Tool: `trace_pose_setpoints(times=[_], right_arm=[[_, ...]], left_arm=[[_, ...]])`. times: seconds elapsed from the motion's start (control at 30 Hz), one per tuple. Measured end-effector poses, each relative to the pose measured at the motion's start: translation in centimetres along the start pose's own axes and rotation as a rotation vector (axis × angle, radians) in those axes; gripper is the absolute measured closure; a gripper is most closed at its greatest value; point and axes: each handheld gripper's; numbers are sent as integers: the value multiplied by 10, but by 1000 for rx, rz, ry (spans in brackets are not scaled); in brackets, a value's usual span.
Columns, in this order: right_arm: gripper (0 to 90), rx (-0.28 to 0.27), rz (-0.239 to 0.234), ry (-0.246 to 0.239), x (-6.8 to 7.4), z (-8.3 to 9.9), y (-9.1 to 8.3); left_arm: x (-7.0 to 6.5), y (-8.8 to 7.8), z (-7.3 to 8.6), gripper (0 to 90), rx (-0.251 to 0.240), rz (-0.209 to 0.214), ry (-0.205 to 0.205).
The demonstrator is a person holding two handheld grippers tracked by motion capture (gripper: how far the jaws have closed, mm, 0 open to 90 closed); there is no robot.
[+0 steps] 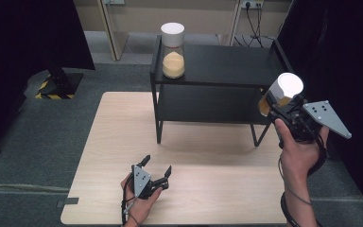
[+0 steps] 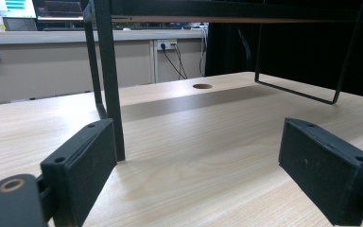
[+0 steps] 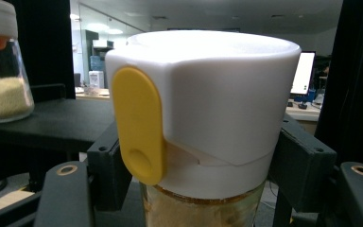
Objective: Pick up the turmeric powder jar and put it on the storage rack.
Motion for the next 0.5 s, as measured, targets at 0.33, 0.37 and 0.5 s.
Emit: trace_pose_setpoints(times=[0.33, 0.37, 0.5], right_arm=[[307, -6, 11, 4, -1, -24, 17], [307, -6, 12, 2, -1, -26, 18], [307, -6, 17, -2, 0, -35, 24]], left_arm=[[0, 0, 0, 115, -1, 4, 0], [0, 1, 0, 115, -1, 4, 0], [0, 1, 0, 115, -2, 4, -1]])
Point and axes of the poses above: each handheld gripper's, and its own axes: y roughly forward along the jaws, z roughly out of its underside, x roughly to its left, and after that the axes turned 2 degrees about -z, right-handed
